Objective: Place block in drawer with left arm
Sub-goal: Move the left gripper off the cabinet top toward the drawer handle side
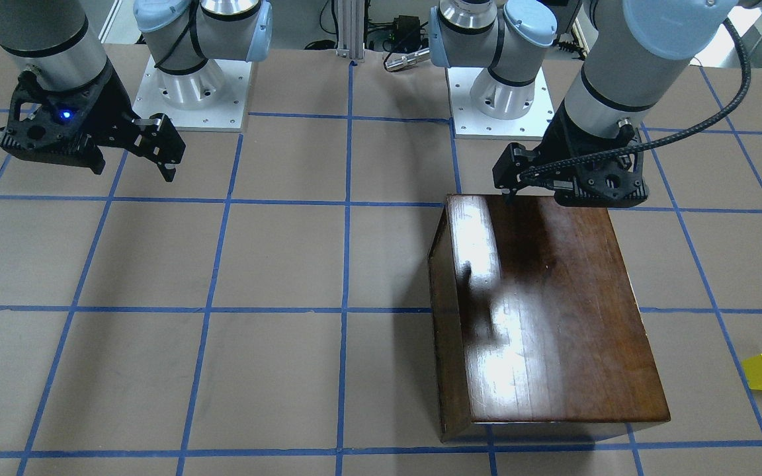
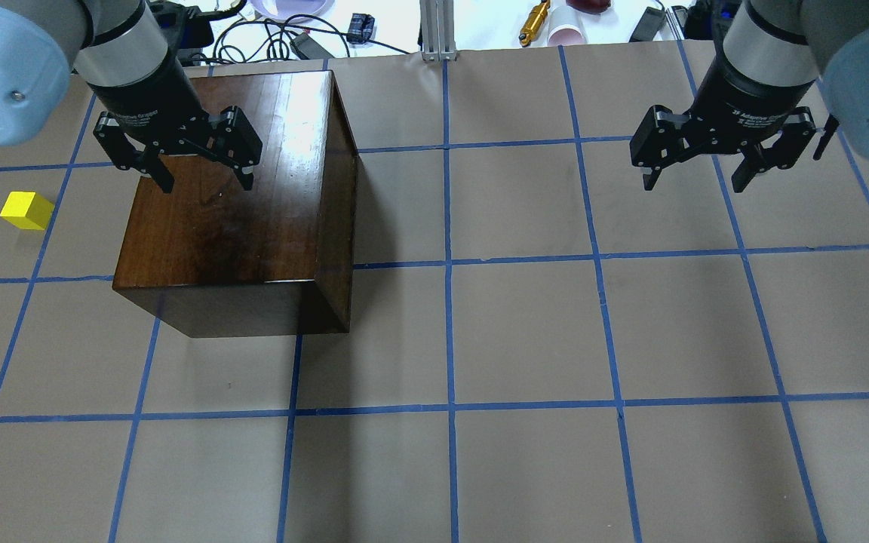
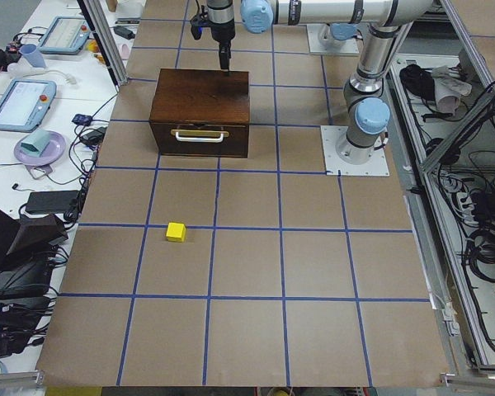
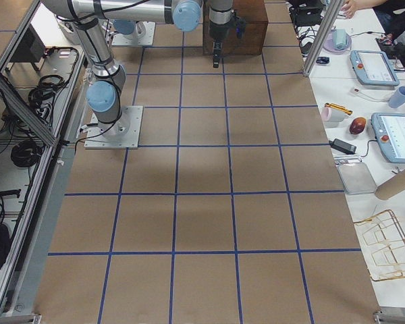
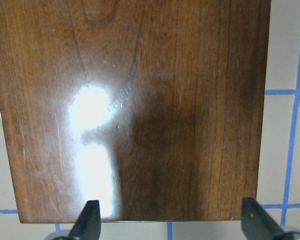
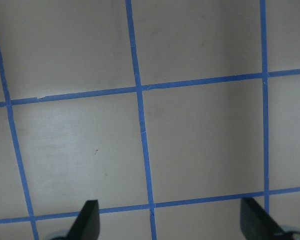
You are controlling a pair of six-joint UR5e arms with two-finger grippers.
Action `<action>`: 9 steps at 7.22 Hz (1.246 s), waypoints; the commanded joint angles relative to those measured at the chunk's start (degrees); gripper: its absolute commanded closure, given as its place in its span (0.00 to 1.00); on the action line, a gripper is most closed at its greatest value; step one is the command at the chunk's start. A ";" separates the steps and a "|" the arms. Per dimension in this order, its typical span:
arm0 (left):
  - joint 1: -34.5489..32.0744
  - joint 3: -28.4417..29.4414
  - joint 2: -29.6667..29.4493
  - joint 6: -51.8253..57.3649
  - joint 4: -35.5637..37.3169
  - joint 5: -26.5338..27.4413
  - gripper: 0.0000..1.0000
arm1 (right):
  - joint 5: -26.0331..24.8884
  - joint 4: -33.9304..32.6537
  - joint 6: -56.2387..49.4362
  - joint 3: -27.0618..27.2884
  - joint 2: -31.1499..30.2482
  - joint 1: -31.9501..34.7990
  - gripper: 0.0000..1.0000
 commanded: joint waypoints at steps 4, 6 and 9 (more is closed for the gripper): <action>7.89 3.48 -1.40 3.31 1.31 -0.66 0.00 | 0.00 0.00 0.00 0.00 0.00 0.02 0.00; 13.42 6.66 -2.46 12.09 0.43 -1.27 0.00 | 0.00 0.00 0.00 0.00 0.00 -0.07 0.00; 26.25 6.84 -5.70 30.53 0.43 -5.84 0.00 | 0.00 0.00 0.00 0.00 0.00 -0.07 0.00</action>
